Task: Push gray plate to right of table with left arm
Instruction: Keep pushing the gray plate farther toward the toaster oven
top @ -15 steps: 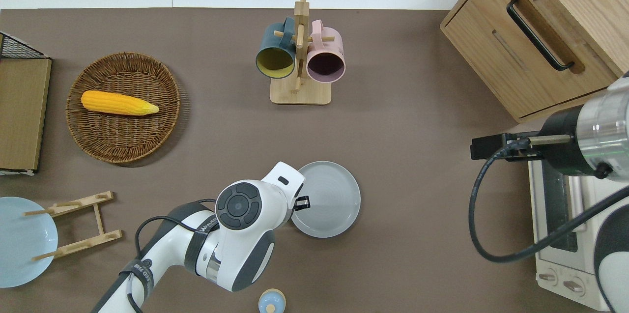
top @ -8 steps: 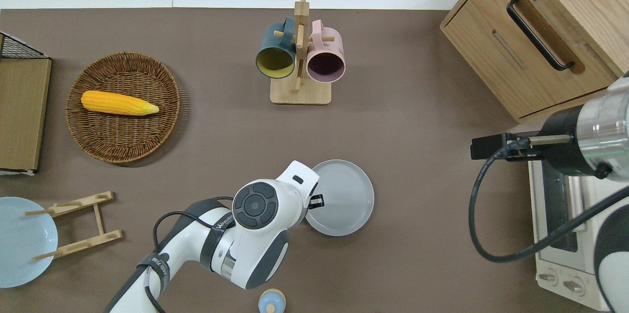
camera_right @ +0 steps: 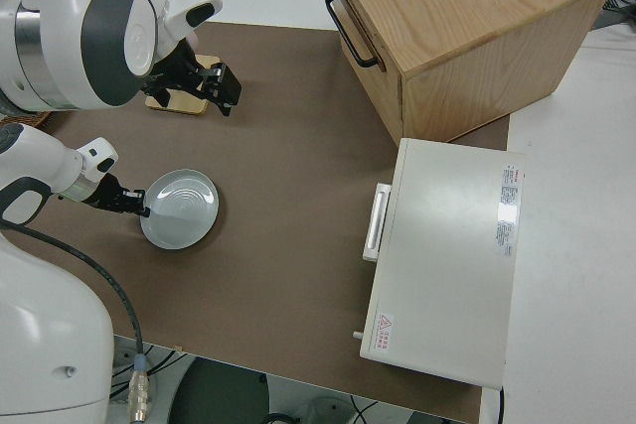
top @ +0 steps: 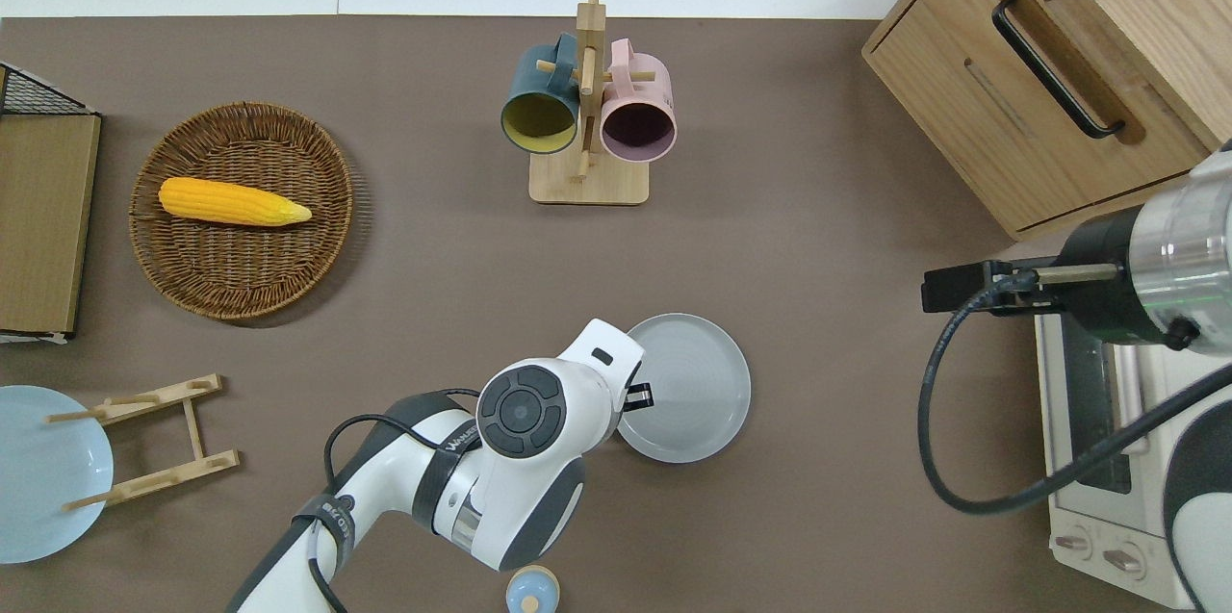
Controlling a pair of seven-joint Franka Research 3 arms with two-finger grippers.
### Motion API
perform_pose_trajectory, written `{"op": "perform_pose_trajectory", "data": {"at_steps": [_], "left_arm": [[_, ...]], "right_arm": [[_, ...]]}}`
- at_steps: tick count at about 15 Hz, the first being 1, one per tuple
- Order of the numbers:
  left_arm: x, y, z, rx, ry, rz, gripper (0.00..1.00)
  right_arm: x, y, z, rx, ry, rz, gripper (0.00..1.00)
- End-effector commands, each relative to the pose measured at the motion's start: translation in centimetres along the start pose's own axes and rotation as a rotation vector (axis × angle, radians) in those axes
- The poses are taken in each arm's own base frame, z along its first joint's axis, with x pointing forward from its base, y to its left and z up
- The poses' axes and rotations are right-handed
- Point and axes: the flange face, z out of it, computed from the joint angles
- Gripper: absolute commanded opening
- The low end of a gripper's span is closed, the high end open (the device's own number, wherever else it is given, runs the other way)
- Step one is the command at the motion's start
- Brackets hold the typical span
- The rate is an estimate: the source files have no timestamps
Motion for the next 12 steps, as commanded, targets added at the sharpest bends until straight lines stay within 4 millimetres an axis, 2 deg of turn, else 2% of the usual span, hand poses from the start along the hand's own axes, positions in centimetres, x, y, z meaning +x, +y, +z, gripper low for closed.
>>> {"op": "perform_pose_trajectory", "data": {"at_steps": [1,5,12], "left_arm": [[0.0,2.1,1.5,-0.021,-0.012,-0.026,0.0],[-1.0,3.4,2.2,-0.02,-0.023,-0.021,0.0],[-1.1,5.4,2.6,-0.033,-0.023,-0.025,0.0]], "right_arm": [[0.1,-0.1,-0.3,0.018,0.0,0.003,0.996],[0.1,-0.1,-0.3,0.018,0.0,0.003,0.996],[0.1,-0.1,-0.3,0.018,0.0,0.003,0.996]]}}
